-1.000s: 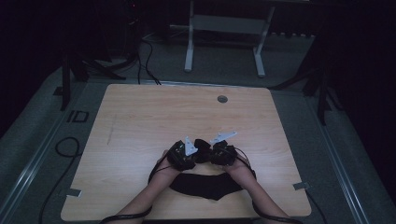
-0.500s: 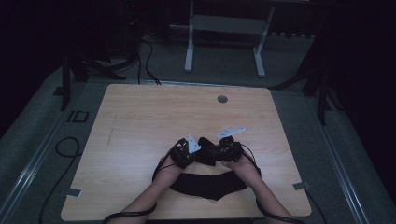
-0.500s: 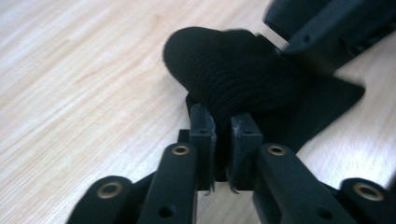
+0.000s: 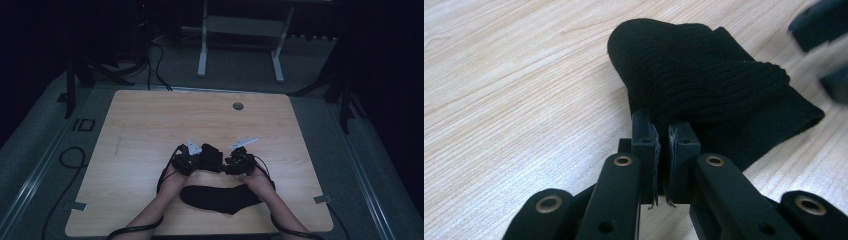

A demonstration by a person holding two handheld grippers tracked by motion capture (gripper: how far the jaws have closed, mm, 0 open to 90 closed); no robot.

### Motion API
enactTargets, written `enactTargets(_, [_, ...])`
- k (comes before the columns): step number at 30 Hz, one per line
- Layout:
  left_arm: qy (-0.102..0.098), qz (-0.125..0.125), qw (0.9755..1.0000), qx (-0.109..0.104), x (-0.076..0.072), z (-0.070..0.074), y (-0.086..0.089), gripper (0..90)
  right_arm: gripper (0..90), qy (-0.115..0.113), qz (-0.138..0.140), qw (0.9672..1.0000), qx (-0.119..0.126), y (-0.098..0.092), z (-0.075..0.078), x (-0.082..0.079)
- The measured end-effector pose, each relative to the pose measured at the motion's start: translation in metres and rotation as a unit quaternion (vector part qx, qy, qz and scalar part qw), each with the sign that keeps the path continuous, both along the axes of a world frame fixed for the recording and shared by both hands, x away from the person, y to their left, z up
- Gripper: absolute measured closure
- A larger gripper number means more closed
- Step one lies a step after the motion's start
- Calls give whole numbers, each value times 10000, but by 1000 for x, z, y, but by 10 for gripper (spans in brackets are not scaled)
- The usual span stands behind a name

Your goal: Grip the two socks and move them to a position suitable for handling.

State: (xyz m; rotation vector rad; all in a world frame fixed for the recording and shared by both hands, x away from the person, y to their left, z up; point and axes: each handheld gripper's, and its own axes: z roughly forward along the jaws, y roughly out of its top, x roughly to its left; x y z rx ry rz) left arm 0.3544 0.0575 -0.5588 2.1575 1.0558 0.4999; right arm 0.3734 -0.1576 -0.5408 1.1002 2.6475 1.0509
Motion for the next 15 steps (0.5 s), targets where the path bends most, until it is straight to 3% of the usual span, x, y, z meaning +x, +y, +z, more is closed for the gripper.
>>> enactTargets(4, [-7,-83,9999,87,-1,-1,-3,855,560,48,95,9998,-140,11,-8,2])
enactTargets(7, [-18,-128,9999,94,-1,0,-3,852,820,-86,51,9996,-254,14,-11,2])
enactTargets(10, [-44,-104,9999,29,-2,2,0,848,852,-147,35,9997,-184,12,-9,1])
enactTargets(15, [-323,108,9983,-477,-6,16,10,826,860,-443,33,9990,-17,0,14,-3])
